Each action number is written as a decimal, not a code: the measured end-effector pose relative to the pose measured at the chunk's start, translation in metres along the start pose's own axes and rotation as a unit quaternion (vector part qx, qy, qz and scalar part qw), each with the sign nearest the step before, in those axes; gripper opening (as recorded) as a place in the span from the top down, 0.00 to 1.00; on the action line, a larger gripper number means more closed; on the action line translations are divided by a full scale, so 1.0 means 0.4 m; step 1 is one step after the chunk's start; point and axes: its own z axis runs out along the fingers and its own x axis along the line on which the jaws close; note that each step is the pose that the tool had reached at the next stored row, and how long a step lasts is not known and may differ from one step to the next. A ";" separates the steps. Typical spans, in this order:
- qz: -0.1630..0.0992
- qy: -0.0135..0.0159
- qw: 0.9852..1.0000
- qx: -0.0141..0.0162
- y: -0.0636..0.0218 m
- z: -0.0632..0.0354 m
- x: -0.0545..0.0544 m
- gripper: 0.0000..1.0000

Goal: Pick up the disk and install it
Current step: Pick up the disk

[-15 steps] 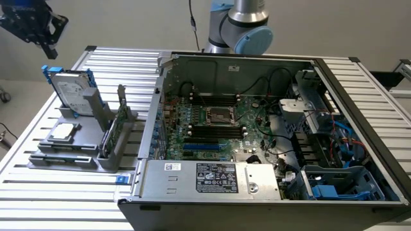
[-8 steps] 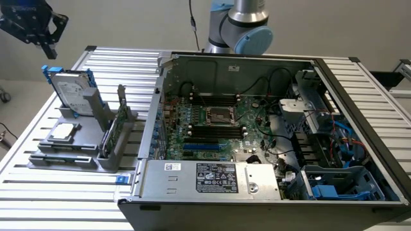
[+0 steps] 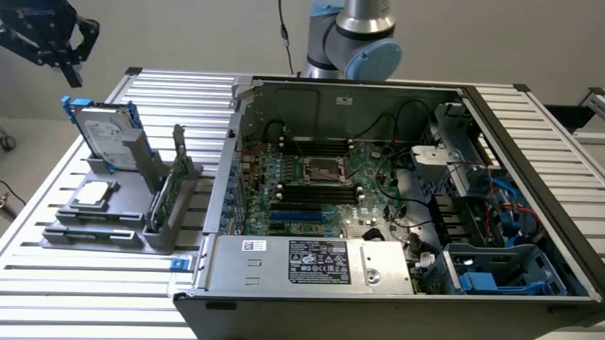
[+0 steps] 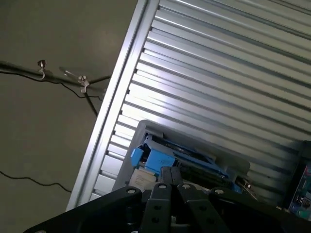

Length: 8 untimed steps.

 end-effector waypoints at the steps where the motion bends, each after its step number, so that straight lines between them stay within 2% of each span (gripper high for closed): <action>1: -0.009 0.000 1.000 0.000 0.000 0.000 0.000 0.89; 5: -0.040 0.001 0.999 0.001 0.004 -0.001 -0.001 0.89; 8: -0.068 0.002 0.998 0.002 0.003 0.000 -0.001 0.89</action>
